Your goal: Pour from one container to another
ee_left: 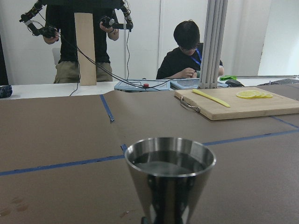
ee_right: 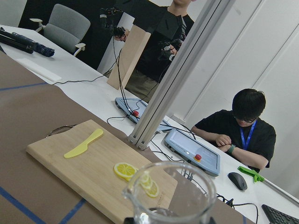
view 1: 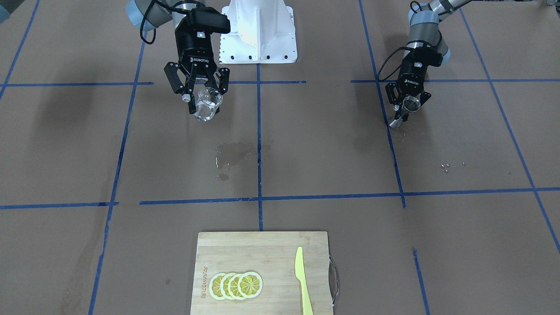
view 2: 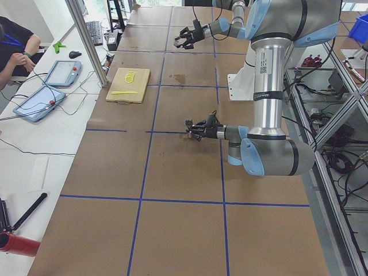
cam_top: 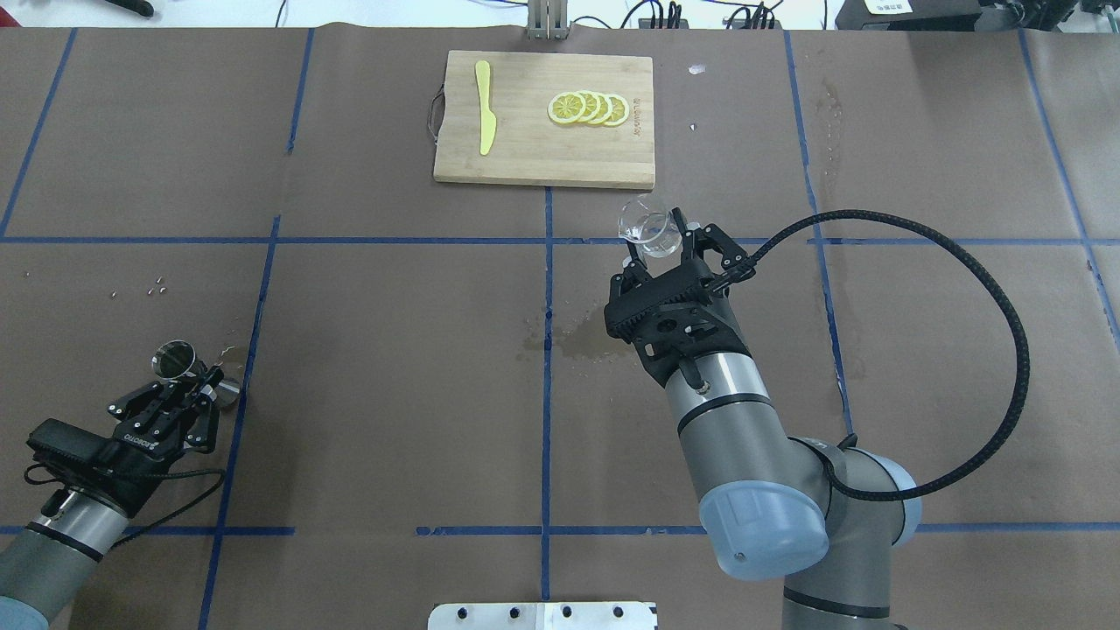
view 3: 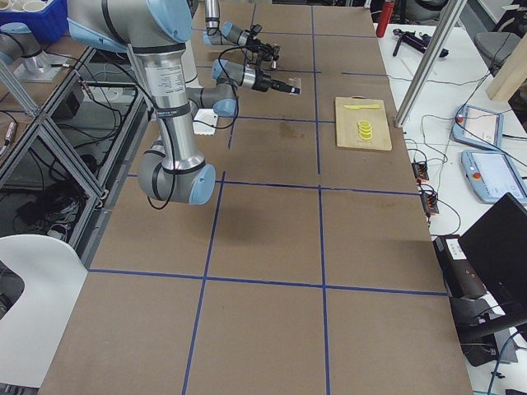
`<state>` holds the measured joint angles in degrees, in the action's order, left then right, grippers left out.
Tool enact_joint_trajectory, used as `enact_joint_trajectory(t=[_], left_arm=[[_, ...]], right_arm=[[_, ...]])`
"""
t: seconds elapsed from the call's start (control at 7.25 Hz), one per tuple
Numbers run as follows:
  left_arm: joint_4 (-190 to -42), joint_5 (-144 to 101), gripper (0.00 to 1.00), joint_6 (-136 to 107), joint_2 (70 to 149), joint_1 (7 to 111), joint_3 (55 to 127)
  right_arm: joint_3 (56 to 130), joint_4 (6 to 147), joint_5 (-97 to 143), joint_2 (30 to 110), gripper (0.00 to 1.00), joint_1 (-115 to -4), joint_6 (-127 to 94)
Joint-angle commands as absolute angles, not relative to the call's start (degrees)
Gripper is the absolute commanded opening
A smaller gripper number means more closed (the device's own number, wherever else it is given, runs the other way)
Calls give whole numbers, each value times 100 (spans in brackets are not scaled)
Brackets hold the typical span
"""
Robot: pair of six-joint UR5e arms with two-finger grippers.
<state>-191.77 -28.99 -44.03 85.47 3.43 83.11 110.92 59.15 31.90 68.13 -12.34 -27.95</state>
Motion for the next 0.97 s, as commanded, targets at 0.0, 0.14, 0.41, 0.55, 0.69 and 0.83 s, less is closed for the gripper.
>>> enact_joint_trajectory(t=[0.0, 0.14, 0.41, 0.55, 0.69, 0.83], left_arm=[[-19178, -2900, 0, -4421, 8534, 343, 8306], [-19178, -2900, 0, -4430, 8534, 343, 8306], [-19230, -2900, 0, -4447, 8517, 343, 8306], [-19248, -2900, 0, -4439, 8525, 343, 8271], [-19257, -2900, 0, -4430, 8543, 325, 8253], [-19257, -2900, 0, -4438, 8552, 325, 8253]], right_arm=[[11092, 5915, 3182, 6812, 0, -1230, -2795], [11092, 5915, 3182, 6812, 0, -1230, -2795], [11092, 5924, 3190, 6812, 0, -1230, -2795], [11092, 5915, 3190, 6812, 0, -1230, -2795], [11092, 5915, 3182, 6812, 0, -1230, -2795], [11092, 5924, 3190, 6812, 0, -1230, -2795]])
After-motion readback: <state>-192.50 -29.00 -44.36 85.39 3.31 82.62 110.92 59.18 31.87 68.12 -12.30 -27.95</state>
